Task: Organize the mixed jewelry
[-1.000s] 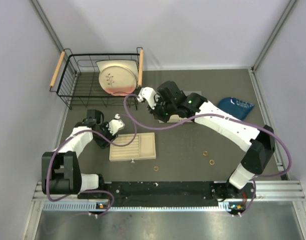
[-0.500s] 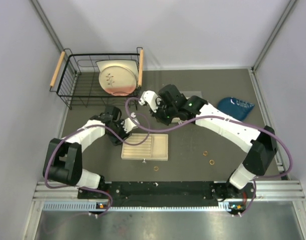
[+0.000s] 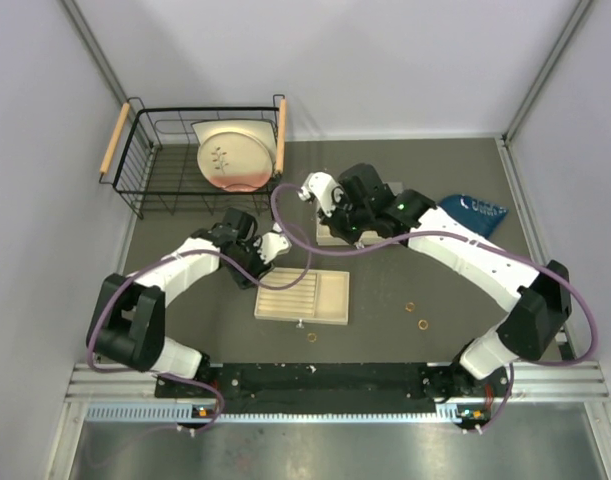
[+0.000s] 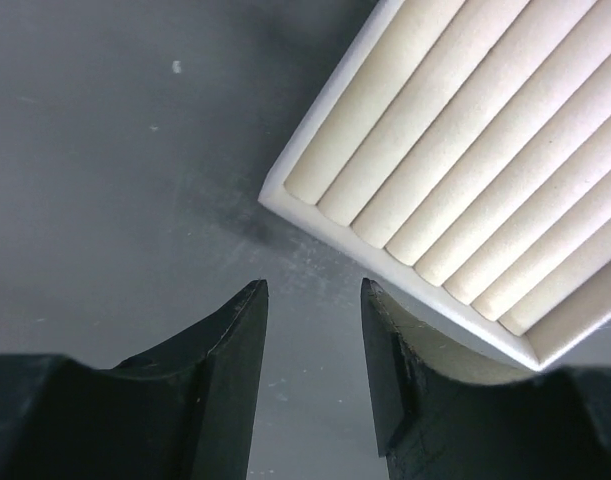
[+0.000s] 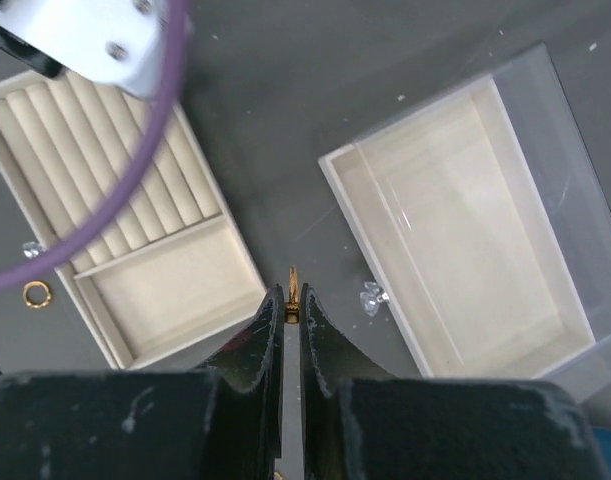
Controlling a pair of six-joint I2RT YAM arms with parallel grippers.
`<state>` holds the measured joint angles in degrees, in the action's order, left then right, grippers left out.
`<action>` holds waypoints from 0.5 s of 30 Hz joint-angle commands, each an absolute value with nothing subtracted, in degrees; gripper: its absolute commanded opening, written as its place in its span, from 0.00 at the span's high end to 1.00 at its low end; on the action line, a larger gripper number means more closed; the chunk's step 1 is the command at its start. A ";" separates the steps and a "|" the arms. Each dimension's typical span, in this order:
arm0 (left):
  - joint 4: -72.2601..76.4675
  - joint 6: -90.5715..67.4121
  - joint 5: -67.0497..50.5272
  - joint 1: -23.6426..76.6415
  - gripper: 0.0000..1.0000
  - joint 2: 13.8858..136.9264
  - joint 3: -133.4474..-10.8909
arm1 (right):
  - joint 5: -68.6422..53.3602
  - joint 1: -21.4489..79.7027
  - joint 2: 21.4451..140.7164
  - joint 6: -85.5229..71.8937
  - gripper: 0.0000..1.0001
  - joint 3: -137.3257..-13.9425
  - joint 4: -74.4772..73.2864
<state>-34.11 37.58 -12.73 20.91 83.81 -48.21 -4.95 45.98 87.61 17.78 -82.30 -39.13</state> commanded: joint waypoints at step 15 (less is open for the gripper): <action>-26.29 27.52 -26.19 -5.00 0.46 63.29 -50.98 | -9.58 47.63 95.96 19.77 1.00 -79.19 -32.97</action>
